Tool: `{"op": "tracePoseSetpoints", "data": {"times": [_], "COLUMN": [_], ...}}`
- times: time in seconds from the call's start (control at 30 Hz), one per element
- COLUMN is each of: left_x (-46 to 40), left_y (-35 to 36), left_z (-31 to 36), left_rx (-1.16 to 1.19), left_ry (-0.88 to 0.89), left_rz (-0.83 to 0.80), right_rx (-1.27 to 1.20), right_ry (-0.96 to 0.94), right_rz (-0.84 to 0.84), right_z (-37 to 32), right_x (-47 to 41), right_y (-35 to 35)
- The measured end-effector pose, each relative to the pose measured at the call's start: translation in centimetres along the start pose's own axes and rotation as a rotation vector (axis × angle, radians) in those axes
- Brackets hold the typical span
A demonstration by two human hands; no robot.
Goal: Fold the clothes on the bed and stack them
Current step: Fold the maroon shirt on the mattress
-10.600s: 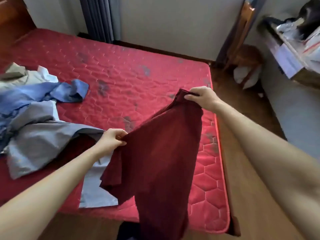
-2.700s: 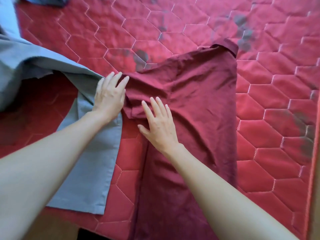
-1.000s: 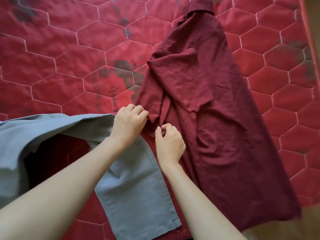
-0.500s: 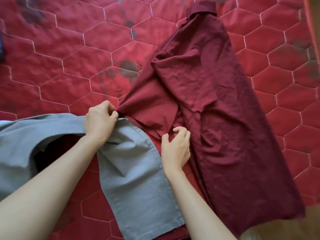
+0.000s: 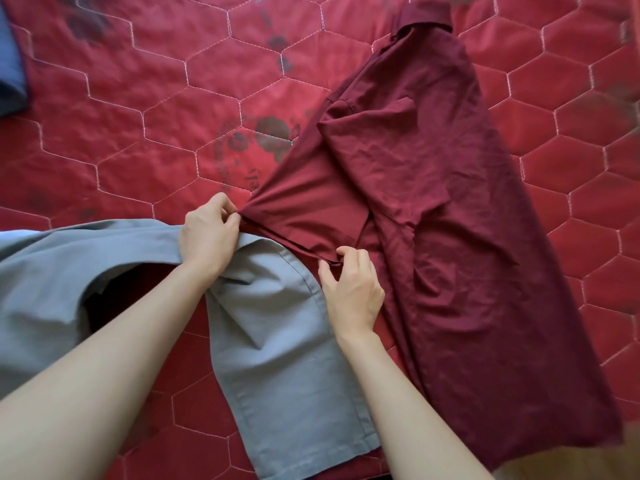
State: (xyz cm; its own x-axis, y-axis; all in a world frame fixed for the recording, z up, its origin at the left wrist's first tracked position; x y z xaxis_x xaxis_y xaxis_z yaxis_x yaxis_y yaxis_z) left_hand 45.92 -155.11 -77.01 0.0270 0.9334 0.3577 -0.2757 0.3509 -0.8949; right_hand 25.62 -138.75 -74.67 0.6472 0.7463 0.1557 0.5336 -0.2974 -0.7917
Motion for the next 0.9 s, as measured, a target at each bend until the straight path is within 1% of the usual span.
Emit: {"op": "tracePoseSetpoints", "data": {"times": [0.1, 0.2, 0.3, 0.37, 0.43, 0.5, 0.6, 0.67, 0.7, 0.77, 0.83, 0.9], "left_x": [-0.1, -0.1, 0.0, 0.2, 0.4, 0.6, 0.9, 1.0, 1.1, 1.2, 1.4, 1.1], "left_y": [0.0, 0.0, -0.1, -0.4, -0.9, -1.3, -1.1, -1.3, -1.5, -2.1, -2.5, -2.4], "left_z": [-0.1, -0.1, 0.1, 0.3, 0.5, 0.7, 1.1, 1.5, 2.1, 4.6, 8.4, 12.6], "left_rx": [0.003, -0.007, -0.023, -0.037, -0.062, -0.126, -0.260, -0.301, -0.301, -0.282, -0.268, -0.265], "left_ry": [0.005, 0.021, 0.040, 0.050, 0.068, 0.085, 0.086, 0.059, 0.070, 0.181, 0.348, 0.519], "left_rz": [0.001, 0.022, 0.036, 0.056, 0.092, 0.120, 0.090, 0.073, 0.088, 0.153, 0.214, 0.245], "right_rx": [-0.048, 0.046, 0.091, 0.104, 0.088, 0.076, 0.100, 0.065, 0.029, -0.033, -0.066, -0.067], "right_ry": [-0.020, -0.045, -0.054, -0.121, -0.193, -0.247, -0.280, -0.279, -0.267, -0.219, -0.140, -0.021], "right_rz": [0.028, 0.003, -0.031, 0.012, 0.099, 0.143, 0.087, 0.051, 0.060, 0.132, 0.210, 0.214], "right_z": [-0.2, -0.1, -0.2, -0.9, -1.2, -1.0, -0.2, 0.3, 0.6, 1.5, 2.8, 4.4], "right_x": [0.0, -0.1, -0.3, -0.3, -0.4, 0.0, 1.1, 1.2, 0.8, -1.0, -3.5, -6.4], "right_y": [-0.6, -0.5, -0.2, -0.6, -1.6, -2.1, -1.7, -1.9, -2.4, -4.4, -6.6, -8.0]}}
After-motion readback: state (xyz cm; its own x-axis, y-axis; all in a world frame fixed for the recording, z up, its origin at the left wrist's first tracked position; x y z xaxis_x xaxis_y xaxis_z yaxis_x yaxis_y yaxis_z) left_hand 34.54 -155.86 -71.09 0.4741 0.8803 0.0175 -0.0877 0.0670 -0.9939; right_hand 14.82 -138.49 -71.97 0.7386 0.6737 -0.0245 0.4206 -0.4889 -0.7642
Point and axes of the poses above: each hand's wrist, its own x-axis away from the middle knuckle, its own y-axis out of the palm, z = x × y, the point moved 9 cm from there along -x, towards the middle knuckle, and after that the axes turned 13 degrees about -x, right-handed, at the moved point
